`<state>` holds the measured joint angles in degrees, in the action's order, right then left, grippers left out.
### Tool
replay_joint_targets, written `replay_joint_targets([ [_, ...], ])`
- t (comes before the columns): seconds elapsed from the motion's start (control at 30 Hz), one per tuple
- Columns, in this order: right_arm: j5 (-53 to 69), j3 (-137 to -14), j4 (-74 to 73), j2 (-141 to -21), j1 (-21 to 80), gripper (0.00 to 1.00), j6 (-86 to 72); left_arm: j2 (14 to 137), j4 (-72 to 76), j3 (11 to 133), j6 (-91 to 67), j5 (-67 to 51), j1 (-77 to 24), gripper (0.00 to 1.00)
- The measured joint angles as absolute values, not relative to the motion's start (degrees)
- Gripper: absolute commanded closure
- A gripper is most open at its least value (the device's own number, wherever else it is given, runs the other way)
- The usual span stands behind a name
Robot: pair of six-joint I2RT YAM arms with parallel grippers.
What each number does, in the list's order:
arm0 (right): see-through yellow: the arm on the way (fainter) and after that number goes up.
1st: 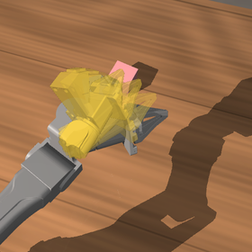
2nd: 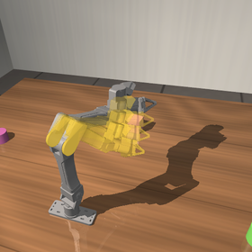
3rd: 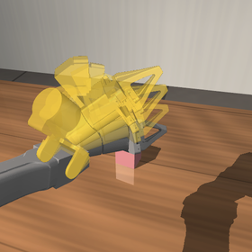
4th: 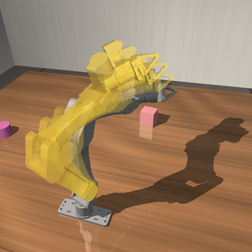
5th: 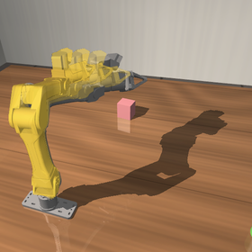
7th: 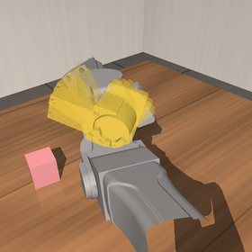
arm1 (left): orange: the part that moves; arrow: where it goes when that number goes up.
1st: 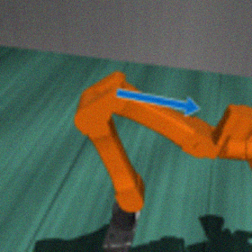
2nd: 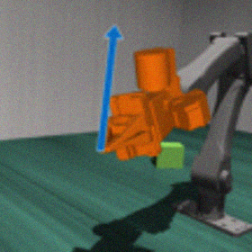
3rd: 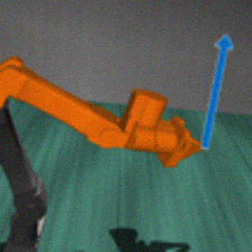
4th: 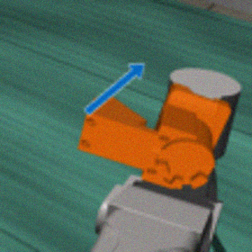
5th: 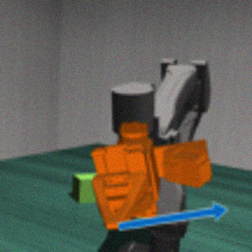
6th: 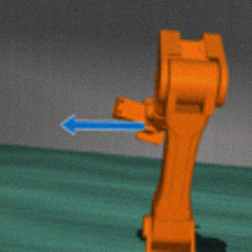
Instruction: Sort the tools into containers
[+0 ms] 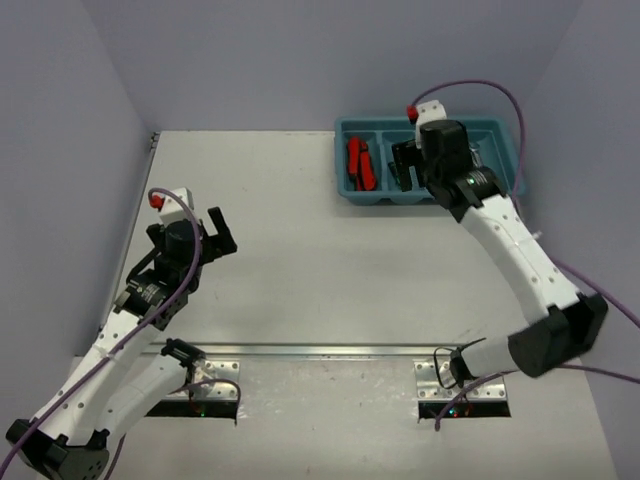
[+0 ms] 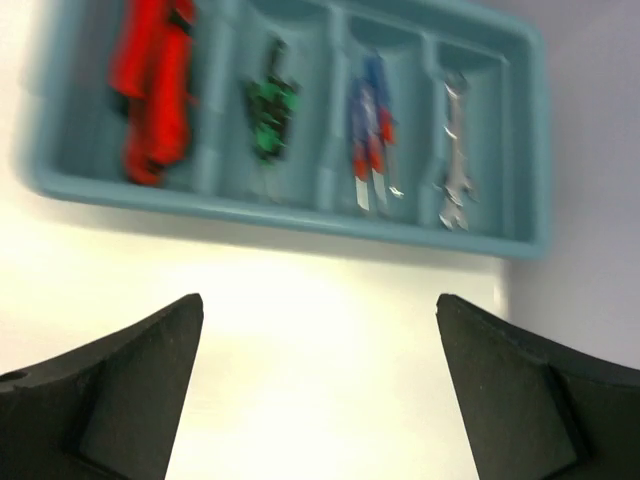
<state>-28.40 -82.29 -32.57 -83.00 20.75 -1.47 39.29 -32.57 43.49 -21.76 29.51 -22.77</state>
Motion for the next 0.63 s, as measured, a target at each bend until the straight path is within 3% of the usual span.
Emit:
replay_joint_targets([
  [0.2,-16.3,-61.4,-31.1,-57.4,19.1,0.01,-12.1,39.1,-32.9,43.5,-23.0,34.5,-22.4,0.0],
  [0.63,-17.0,-44.9,-36.1,-47.5,19.2,0.01,-17.7,37.7,-31.0,39.7,-23.0,37.8,-22.4,0.0],
])
